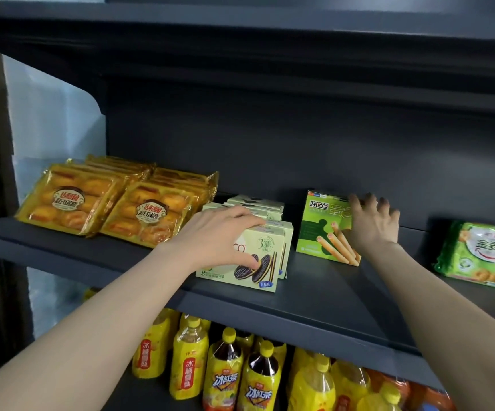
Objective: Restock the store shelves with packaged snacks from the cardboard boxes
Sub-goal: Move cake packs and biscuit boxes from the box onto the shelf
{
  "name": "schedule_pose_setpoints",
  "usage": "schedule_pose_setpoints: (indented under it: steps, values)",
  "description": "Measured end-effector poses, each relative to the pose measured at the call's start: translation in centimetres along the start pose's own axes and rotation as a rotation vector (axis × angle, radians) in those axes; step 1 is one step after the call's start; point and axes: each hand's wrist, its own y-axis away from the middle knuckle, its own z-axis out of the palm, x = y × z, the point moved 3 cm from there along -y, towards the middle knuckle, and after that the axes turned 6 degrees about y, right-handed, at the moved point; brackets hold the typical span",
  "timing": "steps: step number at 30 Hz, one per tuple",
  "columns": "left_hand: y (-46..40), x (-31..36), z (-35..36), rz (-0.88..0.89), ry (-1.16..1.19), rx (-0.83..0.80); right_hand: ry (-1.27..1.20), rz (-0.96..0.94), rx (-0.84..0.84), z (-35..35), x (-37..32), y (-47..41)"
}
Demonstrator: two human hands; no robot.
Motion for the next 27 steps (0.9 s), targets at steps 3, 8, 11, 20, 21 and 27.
schedule_pose_setpoints:
  steps: [3, 8, 11, 20, 21, 27]
  values:
    - [0.5, 0.0, -0.2, 0.021, -0.011, 0.020, 0.008, -0.011, 0.048, -2.1, -0.4, 1.3]
    - [3.5, -0.5, -1.6, 0.026, 0.029, 0.164, -0.030, -0.107, 0.304, -7.5, -2.8, 5.6]
    - [6.5, -1.2, -2.7, 0.000, 0.099, 0.298, -0.079, -0.162, 0.418, -11.3, -5.6, 9.3]
    - [18.0, -5.5, -2.1, -0.056, 0.107, 0.409, -0.152, -0.275, 0.415, -15.4, -15.7, 22.8]
    - [19.5, -6.2, -1.4, -0.065, 0.100, 0.409, -0.162, -0.284, 0.394, -15.2, -16.8, 24.2]
    - [29.3, -10.7, 5.0, -0.168, 0.095, 0.379, -0.253, -0.375, 0.304, -11.5, -23.9, 33.9]
